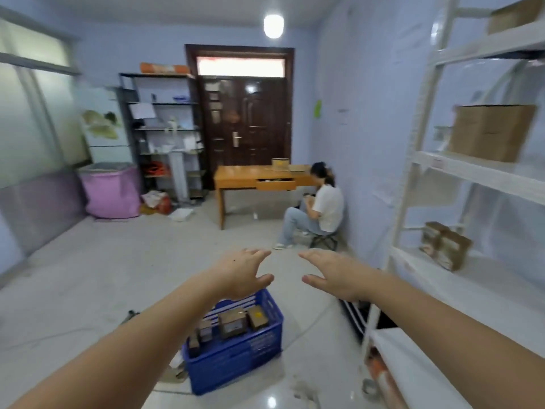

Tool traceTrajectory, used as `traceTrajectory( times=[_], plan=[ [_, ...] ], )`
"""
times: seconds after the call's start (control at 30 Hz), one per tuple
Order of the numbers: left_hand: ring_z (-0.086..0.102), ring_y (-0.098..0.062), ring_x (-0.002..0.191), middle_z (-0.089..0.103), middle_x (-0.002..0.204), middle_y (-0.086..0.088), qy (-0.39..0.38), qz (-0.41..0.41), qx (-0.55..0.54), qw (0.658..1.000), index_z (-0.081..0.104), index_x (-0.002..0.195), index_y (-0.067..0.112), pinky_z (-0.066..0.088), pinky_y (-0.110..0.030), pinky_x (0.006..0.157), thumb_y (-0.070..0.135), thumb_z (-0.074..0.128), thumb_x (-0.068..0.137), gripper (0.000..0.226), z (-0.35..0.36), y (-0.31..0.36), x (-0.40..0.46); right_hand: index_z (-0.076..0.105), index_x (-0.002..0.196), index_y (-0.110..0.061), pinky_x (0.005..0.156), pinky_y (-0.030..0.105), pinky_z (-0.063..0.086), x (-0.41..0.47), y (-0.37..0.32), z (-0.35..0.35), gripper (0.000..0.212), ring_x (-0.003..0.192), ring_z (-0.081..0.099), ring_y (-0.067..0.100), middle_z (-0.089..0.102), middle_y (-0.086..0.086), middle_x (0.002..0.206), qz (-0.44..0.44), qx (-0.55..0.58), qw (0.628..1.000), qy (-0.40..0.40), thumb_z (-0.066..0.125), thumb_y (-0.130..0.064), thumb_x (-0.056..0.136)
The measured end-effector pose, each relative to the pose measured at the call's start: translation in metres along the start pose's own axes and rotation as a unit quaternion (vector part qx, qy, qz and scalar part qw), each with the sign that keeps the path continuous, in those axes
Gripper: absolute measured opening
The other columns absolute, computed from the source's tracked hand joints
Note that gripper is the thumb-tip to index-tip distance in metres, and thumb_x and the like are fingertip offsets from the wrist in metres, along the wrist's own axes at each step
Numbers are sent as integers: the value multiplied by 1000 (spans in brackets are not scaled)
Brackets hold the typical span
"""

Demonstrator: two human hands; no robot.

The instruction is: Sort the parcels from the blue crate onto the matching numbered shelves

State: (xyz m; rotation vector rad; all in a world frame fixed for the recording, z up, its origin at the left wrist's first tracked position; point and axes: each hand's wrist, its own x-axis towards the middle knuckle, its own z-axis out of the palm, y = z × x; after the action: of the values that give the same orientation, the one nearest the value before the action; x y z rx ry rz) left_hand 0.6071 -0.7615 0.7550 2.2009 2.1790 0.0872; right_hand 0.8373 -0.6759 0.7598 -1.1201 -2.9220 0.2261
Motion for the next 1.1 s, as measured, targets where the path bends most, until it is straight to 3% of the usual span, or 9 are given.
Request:
traceTrajectory(
  times=[0.17,0.47,0.83,1.1],
  plan=[
    [34,-20,151,33,167,2,12,-103,-14,995,26,162,26,30,-40,122,57,46,102,70,-4,-78,-15,18,163,-30,125,43,27,97,-31,4,70,153,29,18,24,-6,169,-79,-2,997,-3,43,-57,104],
    [35,-20,150,35,166,2,29,-188,-25,981,26,162,26,31,-40,121,56,47,103,70,-4,-190,-24,20,164,-27,125,39,26,226,-90,18,69,153,30,17,27,-3,169,-158,-9,987,-30,43,-54,105],
    [35,-20,150,35,166,1,-19,-139,-16,990,27,162,24,31,-40,122,56,46,102,70,9,-369,28,23,162,-28,122,38,27,379,-170,52,64,150,34,19,30,-4,167,-123,6,992,-36,44,-52,106],
    [35,-20,150,36,165,2,-35,-90,-23,995,27,161,26,32,-41,122,56,46,103,69,16,-468,105,23,162,-29,120,39,31,470,-183,74,65,147,38,19,30,-4,166,-70,26,995,-64,44,-52,106]
  ],
)
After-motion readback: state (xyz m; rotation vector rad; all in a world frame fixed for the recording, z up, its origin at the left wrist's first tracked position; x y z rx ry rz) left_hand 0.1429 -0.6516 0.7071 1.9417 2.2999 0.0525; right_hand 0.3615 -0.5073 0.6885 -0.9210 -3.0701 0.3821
